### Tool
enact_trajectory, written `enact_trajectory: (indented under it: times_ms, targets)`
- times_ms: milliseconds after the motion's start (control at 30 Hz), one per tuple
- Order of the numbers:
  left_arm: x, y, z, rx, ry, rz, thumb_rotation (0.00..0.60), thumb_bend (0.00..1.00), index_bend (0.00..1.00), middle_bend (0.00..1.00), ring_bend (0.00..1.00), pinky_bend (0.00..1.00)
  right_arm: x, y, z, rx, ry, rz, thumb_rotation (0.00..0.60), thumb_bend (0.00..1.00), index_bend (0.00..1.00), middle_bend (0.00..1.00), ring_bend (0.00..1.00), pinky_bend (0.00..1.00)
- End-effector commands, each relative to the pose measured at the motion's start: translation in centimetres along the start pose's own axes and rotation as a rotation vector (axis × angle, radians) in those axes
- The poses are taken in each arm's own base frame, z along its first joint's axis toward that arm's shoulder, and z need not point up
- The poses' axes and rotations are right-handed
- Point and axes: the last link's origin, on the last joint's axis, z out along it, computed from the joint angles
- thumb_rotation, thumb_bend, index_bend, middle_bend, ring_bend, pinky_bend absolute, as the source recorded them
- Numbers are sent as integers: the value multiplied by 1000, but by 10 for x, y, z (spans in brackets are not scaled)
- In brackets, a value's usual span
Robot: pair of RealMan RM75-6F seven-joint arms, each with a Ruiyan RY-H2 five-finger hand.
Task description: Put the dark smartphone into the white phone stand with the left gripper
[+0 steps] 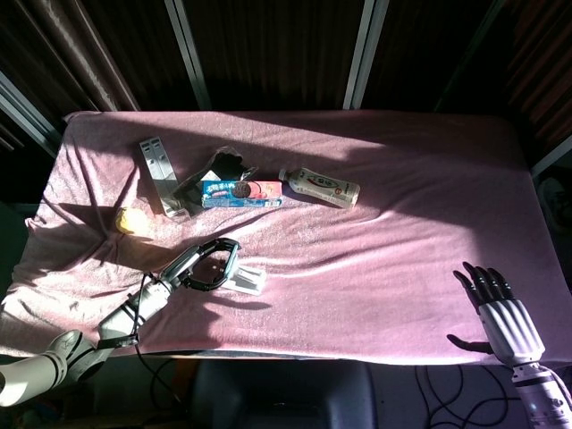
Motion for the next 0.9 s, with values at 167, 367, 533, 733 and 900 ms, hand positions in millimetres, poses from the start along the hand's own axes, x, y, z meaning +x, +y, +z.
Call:
enact_trajectory:
  times_ms: [167,367,533,733,900]
  targets:
    - [1,1,1,4,9,-25,600,321,39,1,0,62,0,0,0,0,-1,-1,600,203,0,0,0,0]
    - [2,2,1,-6,24,-34,600,316,3,0,0,33,0,0,0,0,0,-1,600,203,0,0,0,0]
    - [2,4,2,-22,42,-43,600,317,0,0,0,20,0,0,0,0,0,-1,600,203,0,0,0,0]
    - [0,6,2,-43,45,-20,600,318,0,0,0,0,0,0,0,0,0,-2,600,203,0,0,0,0]
    - [0,8,-5,-54,48,19,600,318,0,0,0,0,0,0,0,0,0,-4,600,203,0,0,0,0]
